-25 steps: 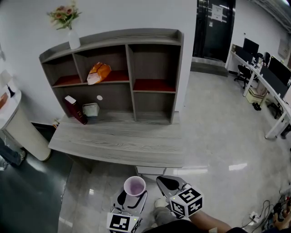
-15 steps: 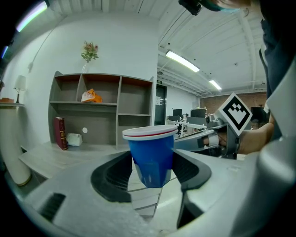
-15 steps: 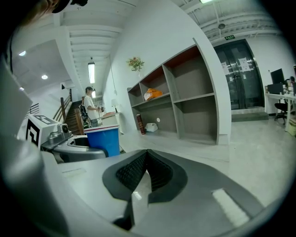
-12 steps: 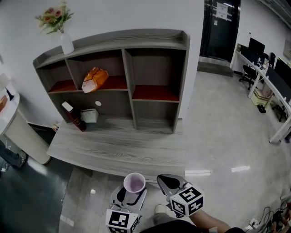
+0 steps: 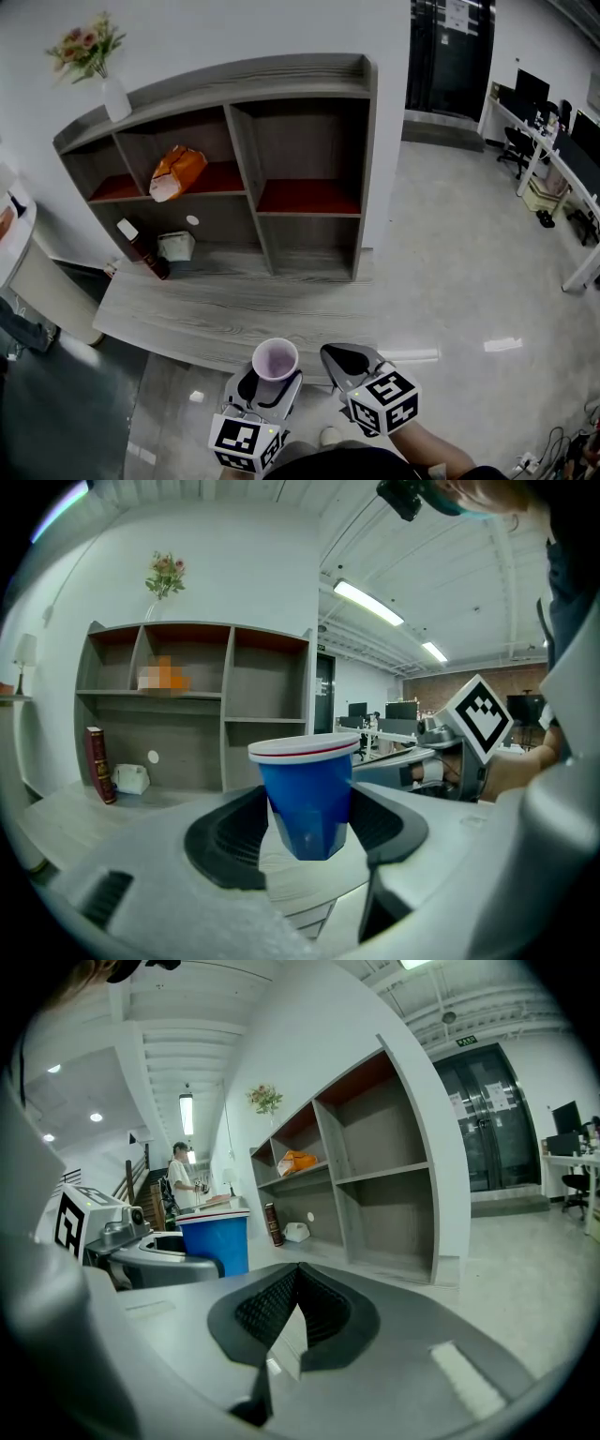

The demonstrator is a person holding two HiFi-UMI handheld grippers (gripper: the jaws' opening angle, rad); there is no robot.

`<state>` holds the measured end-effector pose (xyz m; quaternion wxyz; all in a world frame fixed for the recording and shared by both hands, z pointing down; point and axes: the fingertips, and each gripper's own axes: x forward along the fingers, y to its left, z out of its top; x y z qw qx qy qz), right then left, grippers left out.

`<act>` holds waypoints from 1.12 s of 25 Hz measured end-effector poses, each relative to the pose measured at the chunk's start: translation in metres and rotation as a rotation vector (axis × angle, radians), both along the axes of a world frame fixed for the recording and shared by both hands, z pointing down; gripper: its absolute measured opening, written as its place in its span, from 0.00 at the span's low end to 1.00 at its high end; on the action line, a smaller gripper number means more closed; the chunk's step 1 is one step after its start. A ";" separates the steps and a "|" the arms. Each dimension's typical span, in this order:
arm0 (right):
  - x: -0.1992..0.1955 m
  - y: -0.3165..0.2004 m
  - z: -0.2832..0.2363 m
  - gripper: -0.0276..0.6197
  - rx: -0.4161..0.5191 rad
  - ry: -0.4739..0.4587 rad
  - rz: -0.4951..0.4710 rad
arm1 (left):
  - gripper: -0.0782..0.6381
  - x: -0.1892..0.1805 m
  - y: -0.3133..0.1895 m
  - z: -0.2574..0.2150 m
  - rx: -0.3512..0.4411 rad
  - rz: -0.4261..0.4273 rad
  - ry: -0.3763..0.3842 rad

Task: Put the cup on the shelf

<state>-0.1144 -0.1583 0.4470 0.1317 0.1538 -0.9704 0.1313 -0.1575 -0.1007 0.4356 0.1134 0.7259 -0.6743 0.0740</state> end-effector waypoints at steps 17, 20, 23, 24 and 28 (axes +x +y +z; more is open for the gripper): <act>-0.028 -0.063 -0.014 0.04 -0.004 0.009 0.073 | 0.47 -0.021 -0.094 -0.028 0.025 0.123 -0.007; -0.036 -0.081 -0.024 0.04 0.009 0.011 0.097 | 0.47 -0.028 -0.114 -0.037 0.039 0.154 -0.007; -0.045 -0.102 -0.034 0.04 0.026 0.003 0.127 | 0.47 -0.036 -0.136 -0.045 0.052 0.184 -0.008; -0.047 -0.109 -0.036 0.04 0.028 0.001 0.139 | 0.47 -0.038 -0.142 -0.047 0.055 0.195 -0.010; -0.053 -0.132 -0.046 0.04 0.035 -0.002 0.175 | 0.47 -0.044 -0.168 -0.058 0.073 0.234 -0.022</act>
